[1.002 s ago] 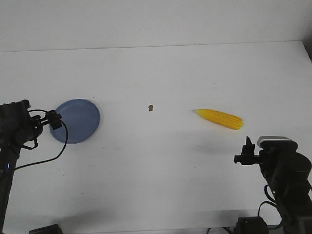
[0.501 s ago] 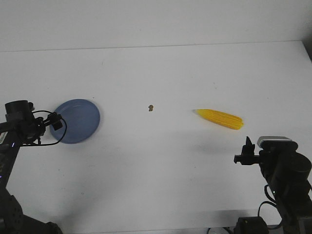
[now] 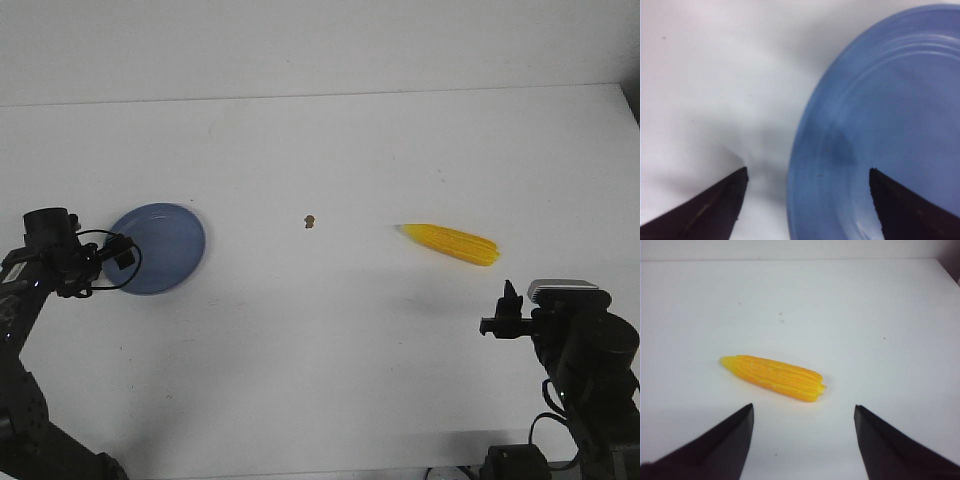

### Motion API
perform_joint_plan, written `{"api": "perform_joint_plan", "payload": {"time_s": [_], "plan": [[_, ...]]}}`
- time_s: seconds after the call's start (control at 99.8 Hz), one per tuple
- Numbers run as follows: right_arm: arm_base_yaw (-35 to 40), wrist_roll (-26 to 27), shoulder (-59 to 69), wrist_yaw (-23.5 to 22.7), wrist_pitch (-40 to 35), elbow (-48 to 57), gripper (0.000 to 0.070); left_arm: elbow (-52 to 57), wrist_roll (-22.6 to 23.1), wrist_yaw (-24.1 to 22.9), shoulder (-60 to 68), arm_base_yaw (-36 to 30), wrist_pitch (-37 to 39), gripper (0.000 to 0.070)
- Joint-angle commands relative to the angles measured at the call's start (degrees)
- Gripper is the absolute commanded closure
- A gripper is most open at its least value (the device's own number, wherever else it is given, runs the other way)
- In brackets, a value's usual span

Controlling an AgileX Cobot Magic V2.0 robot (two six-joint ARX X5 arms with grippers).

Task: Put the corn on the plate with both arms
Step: 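Push the blue plate with the left gripper toward the table center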

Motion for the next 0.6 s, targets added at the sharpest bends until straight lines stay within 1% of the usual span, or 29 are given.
{"api": "perform_joint_plan", "payload": {"time_s": [0.0, 0.11, 0.13, 0.15, 0.19, 0.281, 0.301, 0.321, 0.391, 0.461, 0.511, 0.591], "plan": [[0.1, 0.0, 0.2, -0.2, 0.4, 0.9, 0.0275, 1.0, -0.5, 0.2, 1.6, 0.2, -0.2, 0.0197], [0.1, 0.0, 0.2, -0.2, 0.4, 0.9, 0.0275, 1.0, -0.5, 0.3, 1.8, 0.2, -0.2, 0.0204], [0.1, 0.0, 0.2, -0.2, 0.4, 0.9, 0.0275, 1.0, -0.5, 0.3, 1.8, 0.2, -0.2, 0.0214], [0.1, 0.0, 0.2, -0.2, 0.4, 0.9, 0.0275, 1.0, -0.5, 0.3, 1.8, 0.2, -0.2, 0.0237], [0.1, 0.0, 0.2, -0.2, 0.4, 0.9, 0.0275, 1.0, -0.4, 0.3, 1.8, 0.2, -0.2, 0.033], [0.1, 0.0, 0.2, -0.2, 0.4, 0.9, 0.0275, 1.0, -0.1, 0.3, 1.8, 0.2, -0.2, 0.0619], [0.1, 0.0, 0.2, -0.2, 0.4, 0.9, 0.0275, 1.0, 0.0, 0.3, 1.8, 0.2, -0.2, 0.0667], [0.1, 0.0, 0.2, -0.2, 0.4, 0.9, 0.0275, 1.0, 0.0, 0.3, 1.8, 0.2, -0.2, 0.07], [0.1, 0.0, 0.2, -0.2, 0.2, 0.9, 0.0275, 1.0, 0.0, 1.4, 1.8, 0.2, 0.1, 0.0695], [0.1, 0.0, 0.2, -0.2, 0.1, 0.9, 0.0275, 1.0, 0.0, 3.9, 1.7, 0.3, 0.4, 0.0695], [0.1, 0.0, 0.2, -0.2, 0.1, 0.9, 0.0275, 1.0, 0.0, 6.6, 1.6, 0.7, 0.6, 0.0695], [0.1, 0.0, 0.2, -0.2, 0.1, 0.9, 0.0275, 1.0, 0.0, 12.8, 0.9, 1.0, 0.7, 0.0695]]}}
